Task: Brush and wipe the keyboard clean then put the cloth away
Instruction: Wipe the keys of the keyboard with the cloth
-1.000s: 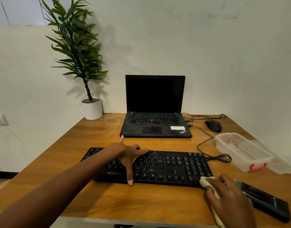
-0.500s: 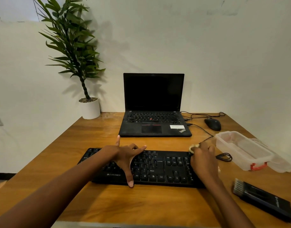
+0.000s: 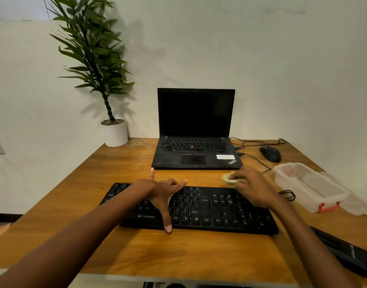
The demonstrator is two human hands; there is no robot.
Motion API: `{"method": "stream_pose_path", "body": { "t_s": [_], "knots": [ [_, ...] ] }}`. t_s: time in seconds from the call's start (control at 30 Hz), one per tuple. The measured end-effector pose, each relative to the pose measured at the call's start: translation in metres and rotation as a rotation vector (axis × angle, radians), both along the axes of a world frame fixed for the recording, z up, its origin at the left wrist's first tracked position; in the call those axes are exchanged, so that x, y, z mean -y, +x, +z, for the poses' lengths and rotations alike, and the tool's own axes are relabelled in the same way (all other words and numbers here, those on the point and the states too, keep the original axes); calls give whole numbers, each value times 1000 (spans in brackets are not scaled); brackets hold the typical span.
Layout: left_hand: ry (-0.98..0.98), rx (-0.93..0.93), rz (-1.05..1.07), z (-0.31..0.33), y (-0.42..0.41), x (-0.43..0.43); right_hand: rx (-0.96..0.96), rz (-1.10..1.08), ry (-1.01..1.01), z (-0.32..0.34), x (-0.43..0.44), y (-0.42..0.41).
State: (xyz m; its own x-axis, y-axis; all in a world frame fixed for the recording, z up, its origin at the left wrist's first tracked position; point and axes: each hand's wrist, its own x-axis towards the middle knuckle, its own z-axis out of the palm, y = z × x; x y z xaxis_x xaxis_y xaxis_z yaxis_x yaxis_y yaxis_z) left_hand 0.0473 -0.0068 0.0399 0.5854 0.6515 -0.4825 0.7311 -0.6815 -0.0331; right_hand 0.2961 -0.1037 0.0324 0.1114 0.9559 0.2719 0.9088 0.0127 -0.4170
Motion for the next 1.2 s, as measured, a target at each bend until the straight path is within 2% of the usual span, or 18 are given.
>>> {"method": "stream_pose_path", "body": {
  "t_s": [0.1, 0.2, 0.33, 0.53, 0.8, 1.0, 1.2],
  "knots": [
    [-1, -8, 18, 1, 0, -1, 154, 243, -76, -16, -37, -29],
    [11, -11, 19, 2, 0, -2, 237, 326, -141, -13, -40, -21],
    [21, 10, -5, 1, -1, -4, 237, 259, -229, -3, -25, 23],
    [23, -7, -7, 2, 4, 0, 126, 332, -108, -20, -40, -37],
    [37, 1, -15, 2, 1, 1, 368, 204, -192, -2, -24, 22],
    [42, -26, -13, 3, 4, 1, 196, 317, -80, -22, -37, -35],
    [23, -34, -8, 3, 2, 0, 315, 202, -130, -10, -7, 36]
  ]
}}
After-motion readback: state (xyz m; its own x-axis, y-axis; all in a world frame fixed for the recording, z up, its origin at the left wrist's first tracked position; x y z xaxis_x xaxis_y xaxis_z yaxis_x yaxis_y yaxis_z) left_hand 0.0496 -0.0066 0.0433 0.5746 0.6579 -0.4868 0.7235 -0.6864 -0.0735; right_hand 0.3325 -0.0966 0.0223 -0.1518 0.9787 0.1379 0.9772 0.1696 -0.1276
